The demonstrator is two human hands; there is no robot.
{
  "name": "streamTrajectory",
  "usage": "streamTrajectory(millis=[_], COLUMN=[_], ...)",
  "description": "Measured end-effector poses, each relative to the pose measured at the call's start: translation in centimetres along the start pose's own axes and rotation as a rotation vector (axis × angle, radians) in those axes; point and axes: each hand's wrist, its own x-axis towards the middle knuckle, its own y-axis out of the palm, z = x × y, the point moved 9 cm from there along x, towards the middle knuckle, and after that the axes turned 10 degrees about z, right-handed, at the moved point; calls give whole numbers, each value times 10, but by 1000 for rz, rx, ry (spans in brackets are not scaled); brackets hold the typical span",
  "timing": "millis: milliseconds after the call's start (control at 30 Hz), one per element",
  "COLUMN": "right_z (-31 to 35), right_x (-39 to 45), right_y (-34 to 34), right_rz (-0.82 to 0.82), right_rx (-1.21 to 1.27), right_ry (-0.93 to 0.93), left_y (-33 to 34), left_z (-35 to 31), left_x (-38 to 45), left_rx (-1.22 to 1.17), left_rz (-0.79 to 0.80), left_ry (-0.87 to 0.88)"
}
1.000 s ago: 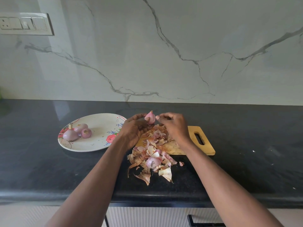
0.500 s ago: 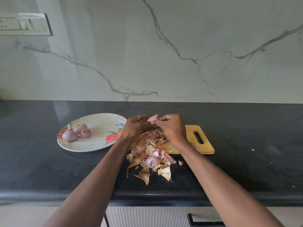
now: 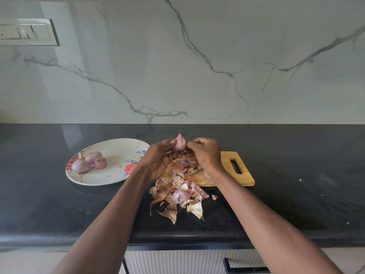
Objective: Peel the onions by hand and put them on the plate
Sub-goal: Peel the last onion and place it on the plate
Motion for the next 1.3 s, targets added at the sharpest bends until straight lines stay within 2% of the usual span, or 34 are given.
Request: streamTrajectory(millis=[100,167,300,467,633,933,1200,1300], right_z=[-3,-3,-1,-1,-6,-3,-9,-10], right_x=[2,4,6,4,4,-3,-1,-2], right_y=[-3,-4,4,4,7,5,2,0], right_rz=[-23,-14,77,112,138,37,-26,-20], right_rx=[8,-76,-234,1,78,28,-51,16], right_ry=[24,16,9,40,124,89,56,94], left_y=[-3,-7,-13,-8,-6,2,4,1], left_z=[0,1,0,0,0,-1,-2,-2], left_x=[1,2,2,1,1,0,0,0], left_rx=[-1,4,5,17,51,257,275,227], left_rz=[-10,-38,-73,-35,-22,-2,1,-8], left_ry=[-7,1,22,22,11,54,56,67])
